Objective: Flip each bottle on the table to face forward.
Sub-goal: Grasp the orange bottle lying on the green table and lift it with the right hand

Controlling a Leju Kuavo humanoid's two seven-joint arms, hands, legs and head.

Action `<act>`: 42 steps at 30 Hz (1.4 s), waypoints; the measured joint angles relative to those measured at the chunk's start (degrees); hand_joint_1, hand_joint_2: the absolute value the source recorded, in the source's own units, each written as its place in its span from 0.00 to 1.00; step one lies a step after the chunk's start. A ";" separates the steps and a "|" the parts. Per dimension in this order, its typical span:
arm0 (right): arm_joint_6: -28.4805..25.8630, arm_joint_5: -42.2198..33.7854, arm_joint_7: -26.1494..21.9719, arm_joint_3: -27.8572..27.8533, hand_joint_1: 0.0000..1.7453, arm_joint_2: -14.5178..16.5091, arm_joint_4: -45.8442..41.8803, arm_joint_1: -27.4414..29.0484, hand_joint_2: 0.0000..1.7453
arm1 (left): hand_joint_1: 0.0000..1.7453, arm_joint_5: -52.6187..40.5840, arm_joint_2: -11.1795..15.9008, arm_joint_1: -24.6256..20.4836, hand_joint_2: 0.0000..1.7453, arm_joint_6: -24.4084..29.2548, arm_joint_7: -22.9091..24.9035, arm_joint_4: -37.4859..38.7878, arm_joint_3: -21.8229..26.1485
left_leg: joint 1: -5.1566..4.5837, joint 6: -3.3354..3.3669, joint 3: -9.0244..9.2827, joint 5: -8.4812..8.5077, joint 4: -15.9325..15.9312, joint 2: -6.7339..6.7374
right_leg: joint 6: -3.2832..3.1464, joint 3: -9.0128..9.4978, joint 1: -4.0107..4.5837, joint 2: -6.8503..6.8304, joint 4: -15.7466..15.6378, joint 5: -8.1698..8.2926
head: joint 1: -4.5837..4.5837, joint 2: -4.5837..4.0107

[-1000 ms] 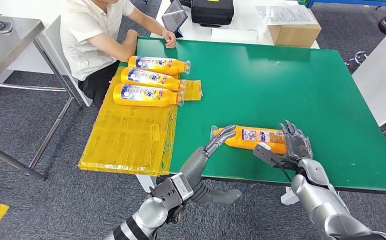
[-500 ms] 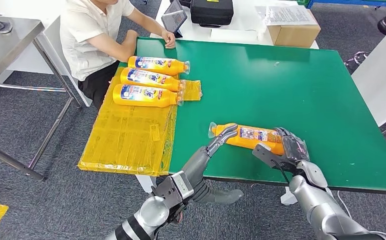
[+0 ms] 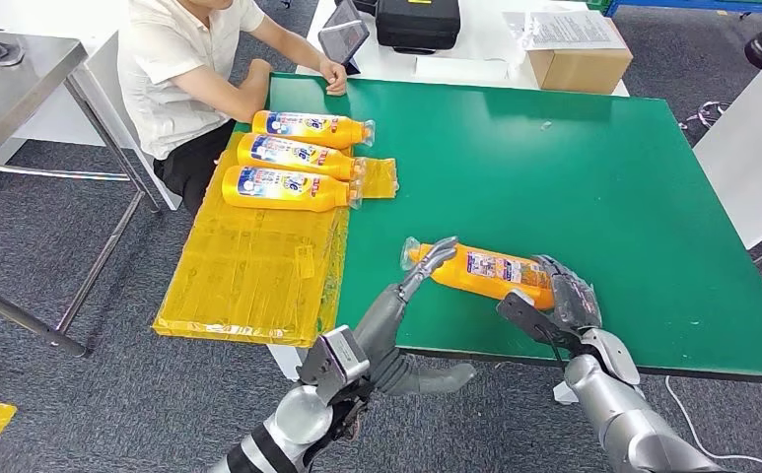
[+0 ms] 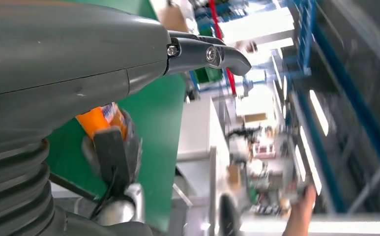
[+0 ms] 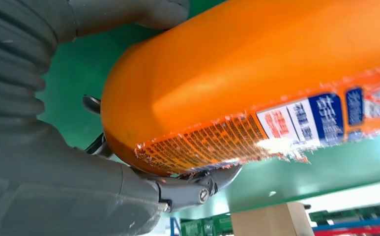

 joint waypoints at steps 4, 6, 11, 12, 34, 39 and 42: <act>-0.62 -4.05 -2.15 -1.95 1.00 0.50 -2.97 2.63 1.00 | 0.00 3.44 0.08 1.89 1.00 2.72 -0.01 -0.93 2.66 | 0.01 0.00 -0.03 0.00 0.00 -0.10 | -0.01 -0.01 0.01 -0.04 0.00 -0.03 | -0.01 0.00; -0.74 -6.49 -3.10 -2.83 1.00 0.77 -5.08 4.24 1.00 | 0.00 5.10 0.16 2.97 1.00 4.52 -0.29 -1.47 3.92 | 0.02 -0.01 -0.05 -0.01 0.00 -0.13 | -0.02 0.00 0.01 -0.05 0.01 -0.06 | 0.01 0.00; -0.80 -14.97 -3.26 -5.21 0.96 1.91 -16.28 12.13 1.00 | 0.00 6.86 1.06 7.97 1.00 12.53 -4.64 -5.34 8.30 | 0.03 -0.07 -0.15 -0.08 0.00 -0.17 | 0.01 -0.04 0.01 -0.07 0.02 -0.18 | 0.00 0.00; -0.76 -16.30 -3.02 -5.65 0.95 2.31 -18.83 13.64 1.00 | 0.00 6.68 1.35 8.95 1.00 13.64 -5.32 -6.37 8.90 | 0.03 -0.08 -0.16 -0.10 -0.01 -0.17 | -0.01 -0.05 0.02 -0.07 0.02 -0.21 | 0.00 0.00; 14.00 -31.96 -3.12 0.82 0.96 11.08 -45.46 23.28 1.00 | 0.00 24.14 3.40 14.23 1.00 -3.12 6.92 -11.00 11.23 | 0.09 -0.18 -0.14 -0.23 -0.01 -0.13 | -0.12 -0.11 0.04 -0.05 0.03 -0.30 | 0.01 0.00; 16.51 -30.94 -3.32 7.64 0.97 12.23 -45.36 22.04 1.00 | 0.00 23.43 3.42 11.88 1.00 -6.21 8.10 -6.53 8.52 | 0.08 -0.19 -0.13 -0.23 -0.01 -0.13 | -0.12 -0.13 0.04 -0.05 0.02 -0.30 | 0.01 0.00; 16.60 -30.65 -3.29 10.15 0.99 12.84 -45.07 21.39 1.00 | 0.00 23.27 3.40 10.85 1.00 -6.34 8.20 -4.90 7.77 | 0.09 -0.18 -0.13 -0.21 -0.01 -0.14 | -0.12 -0.12 0.04 -0.06 0.03 -0.30 | 0.01 0.00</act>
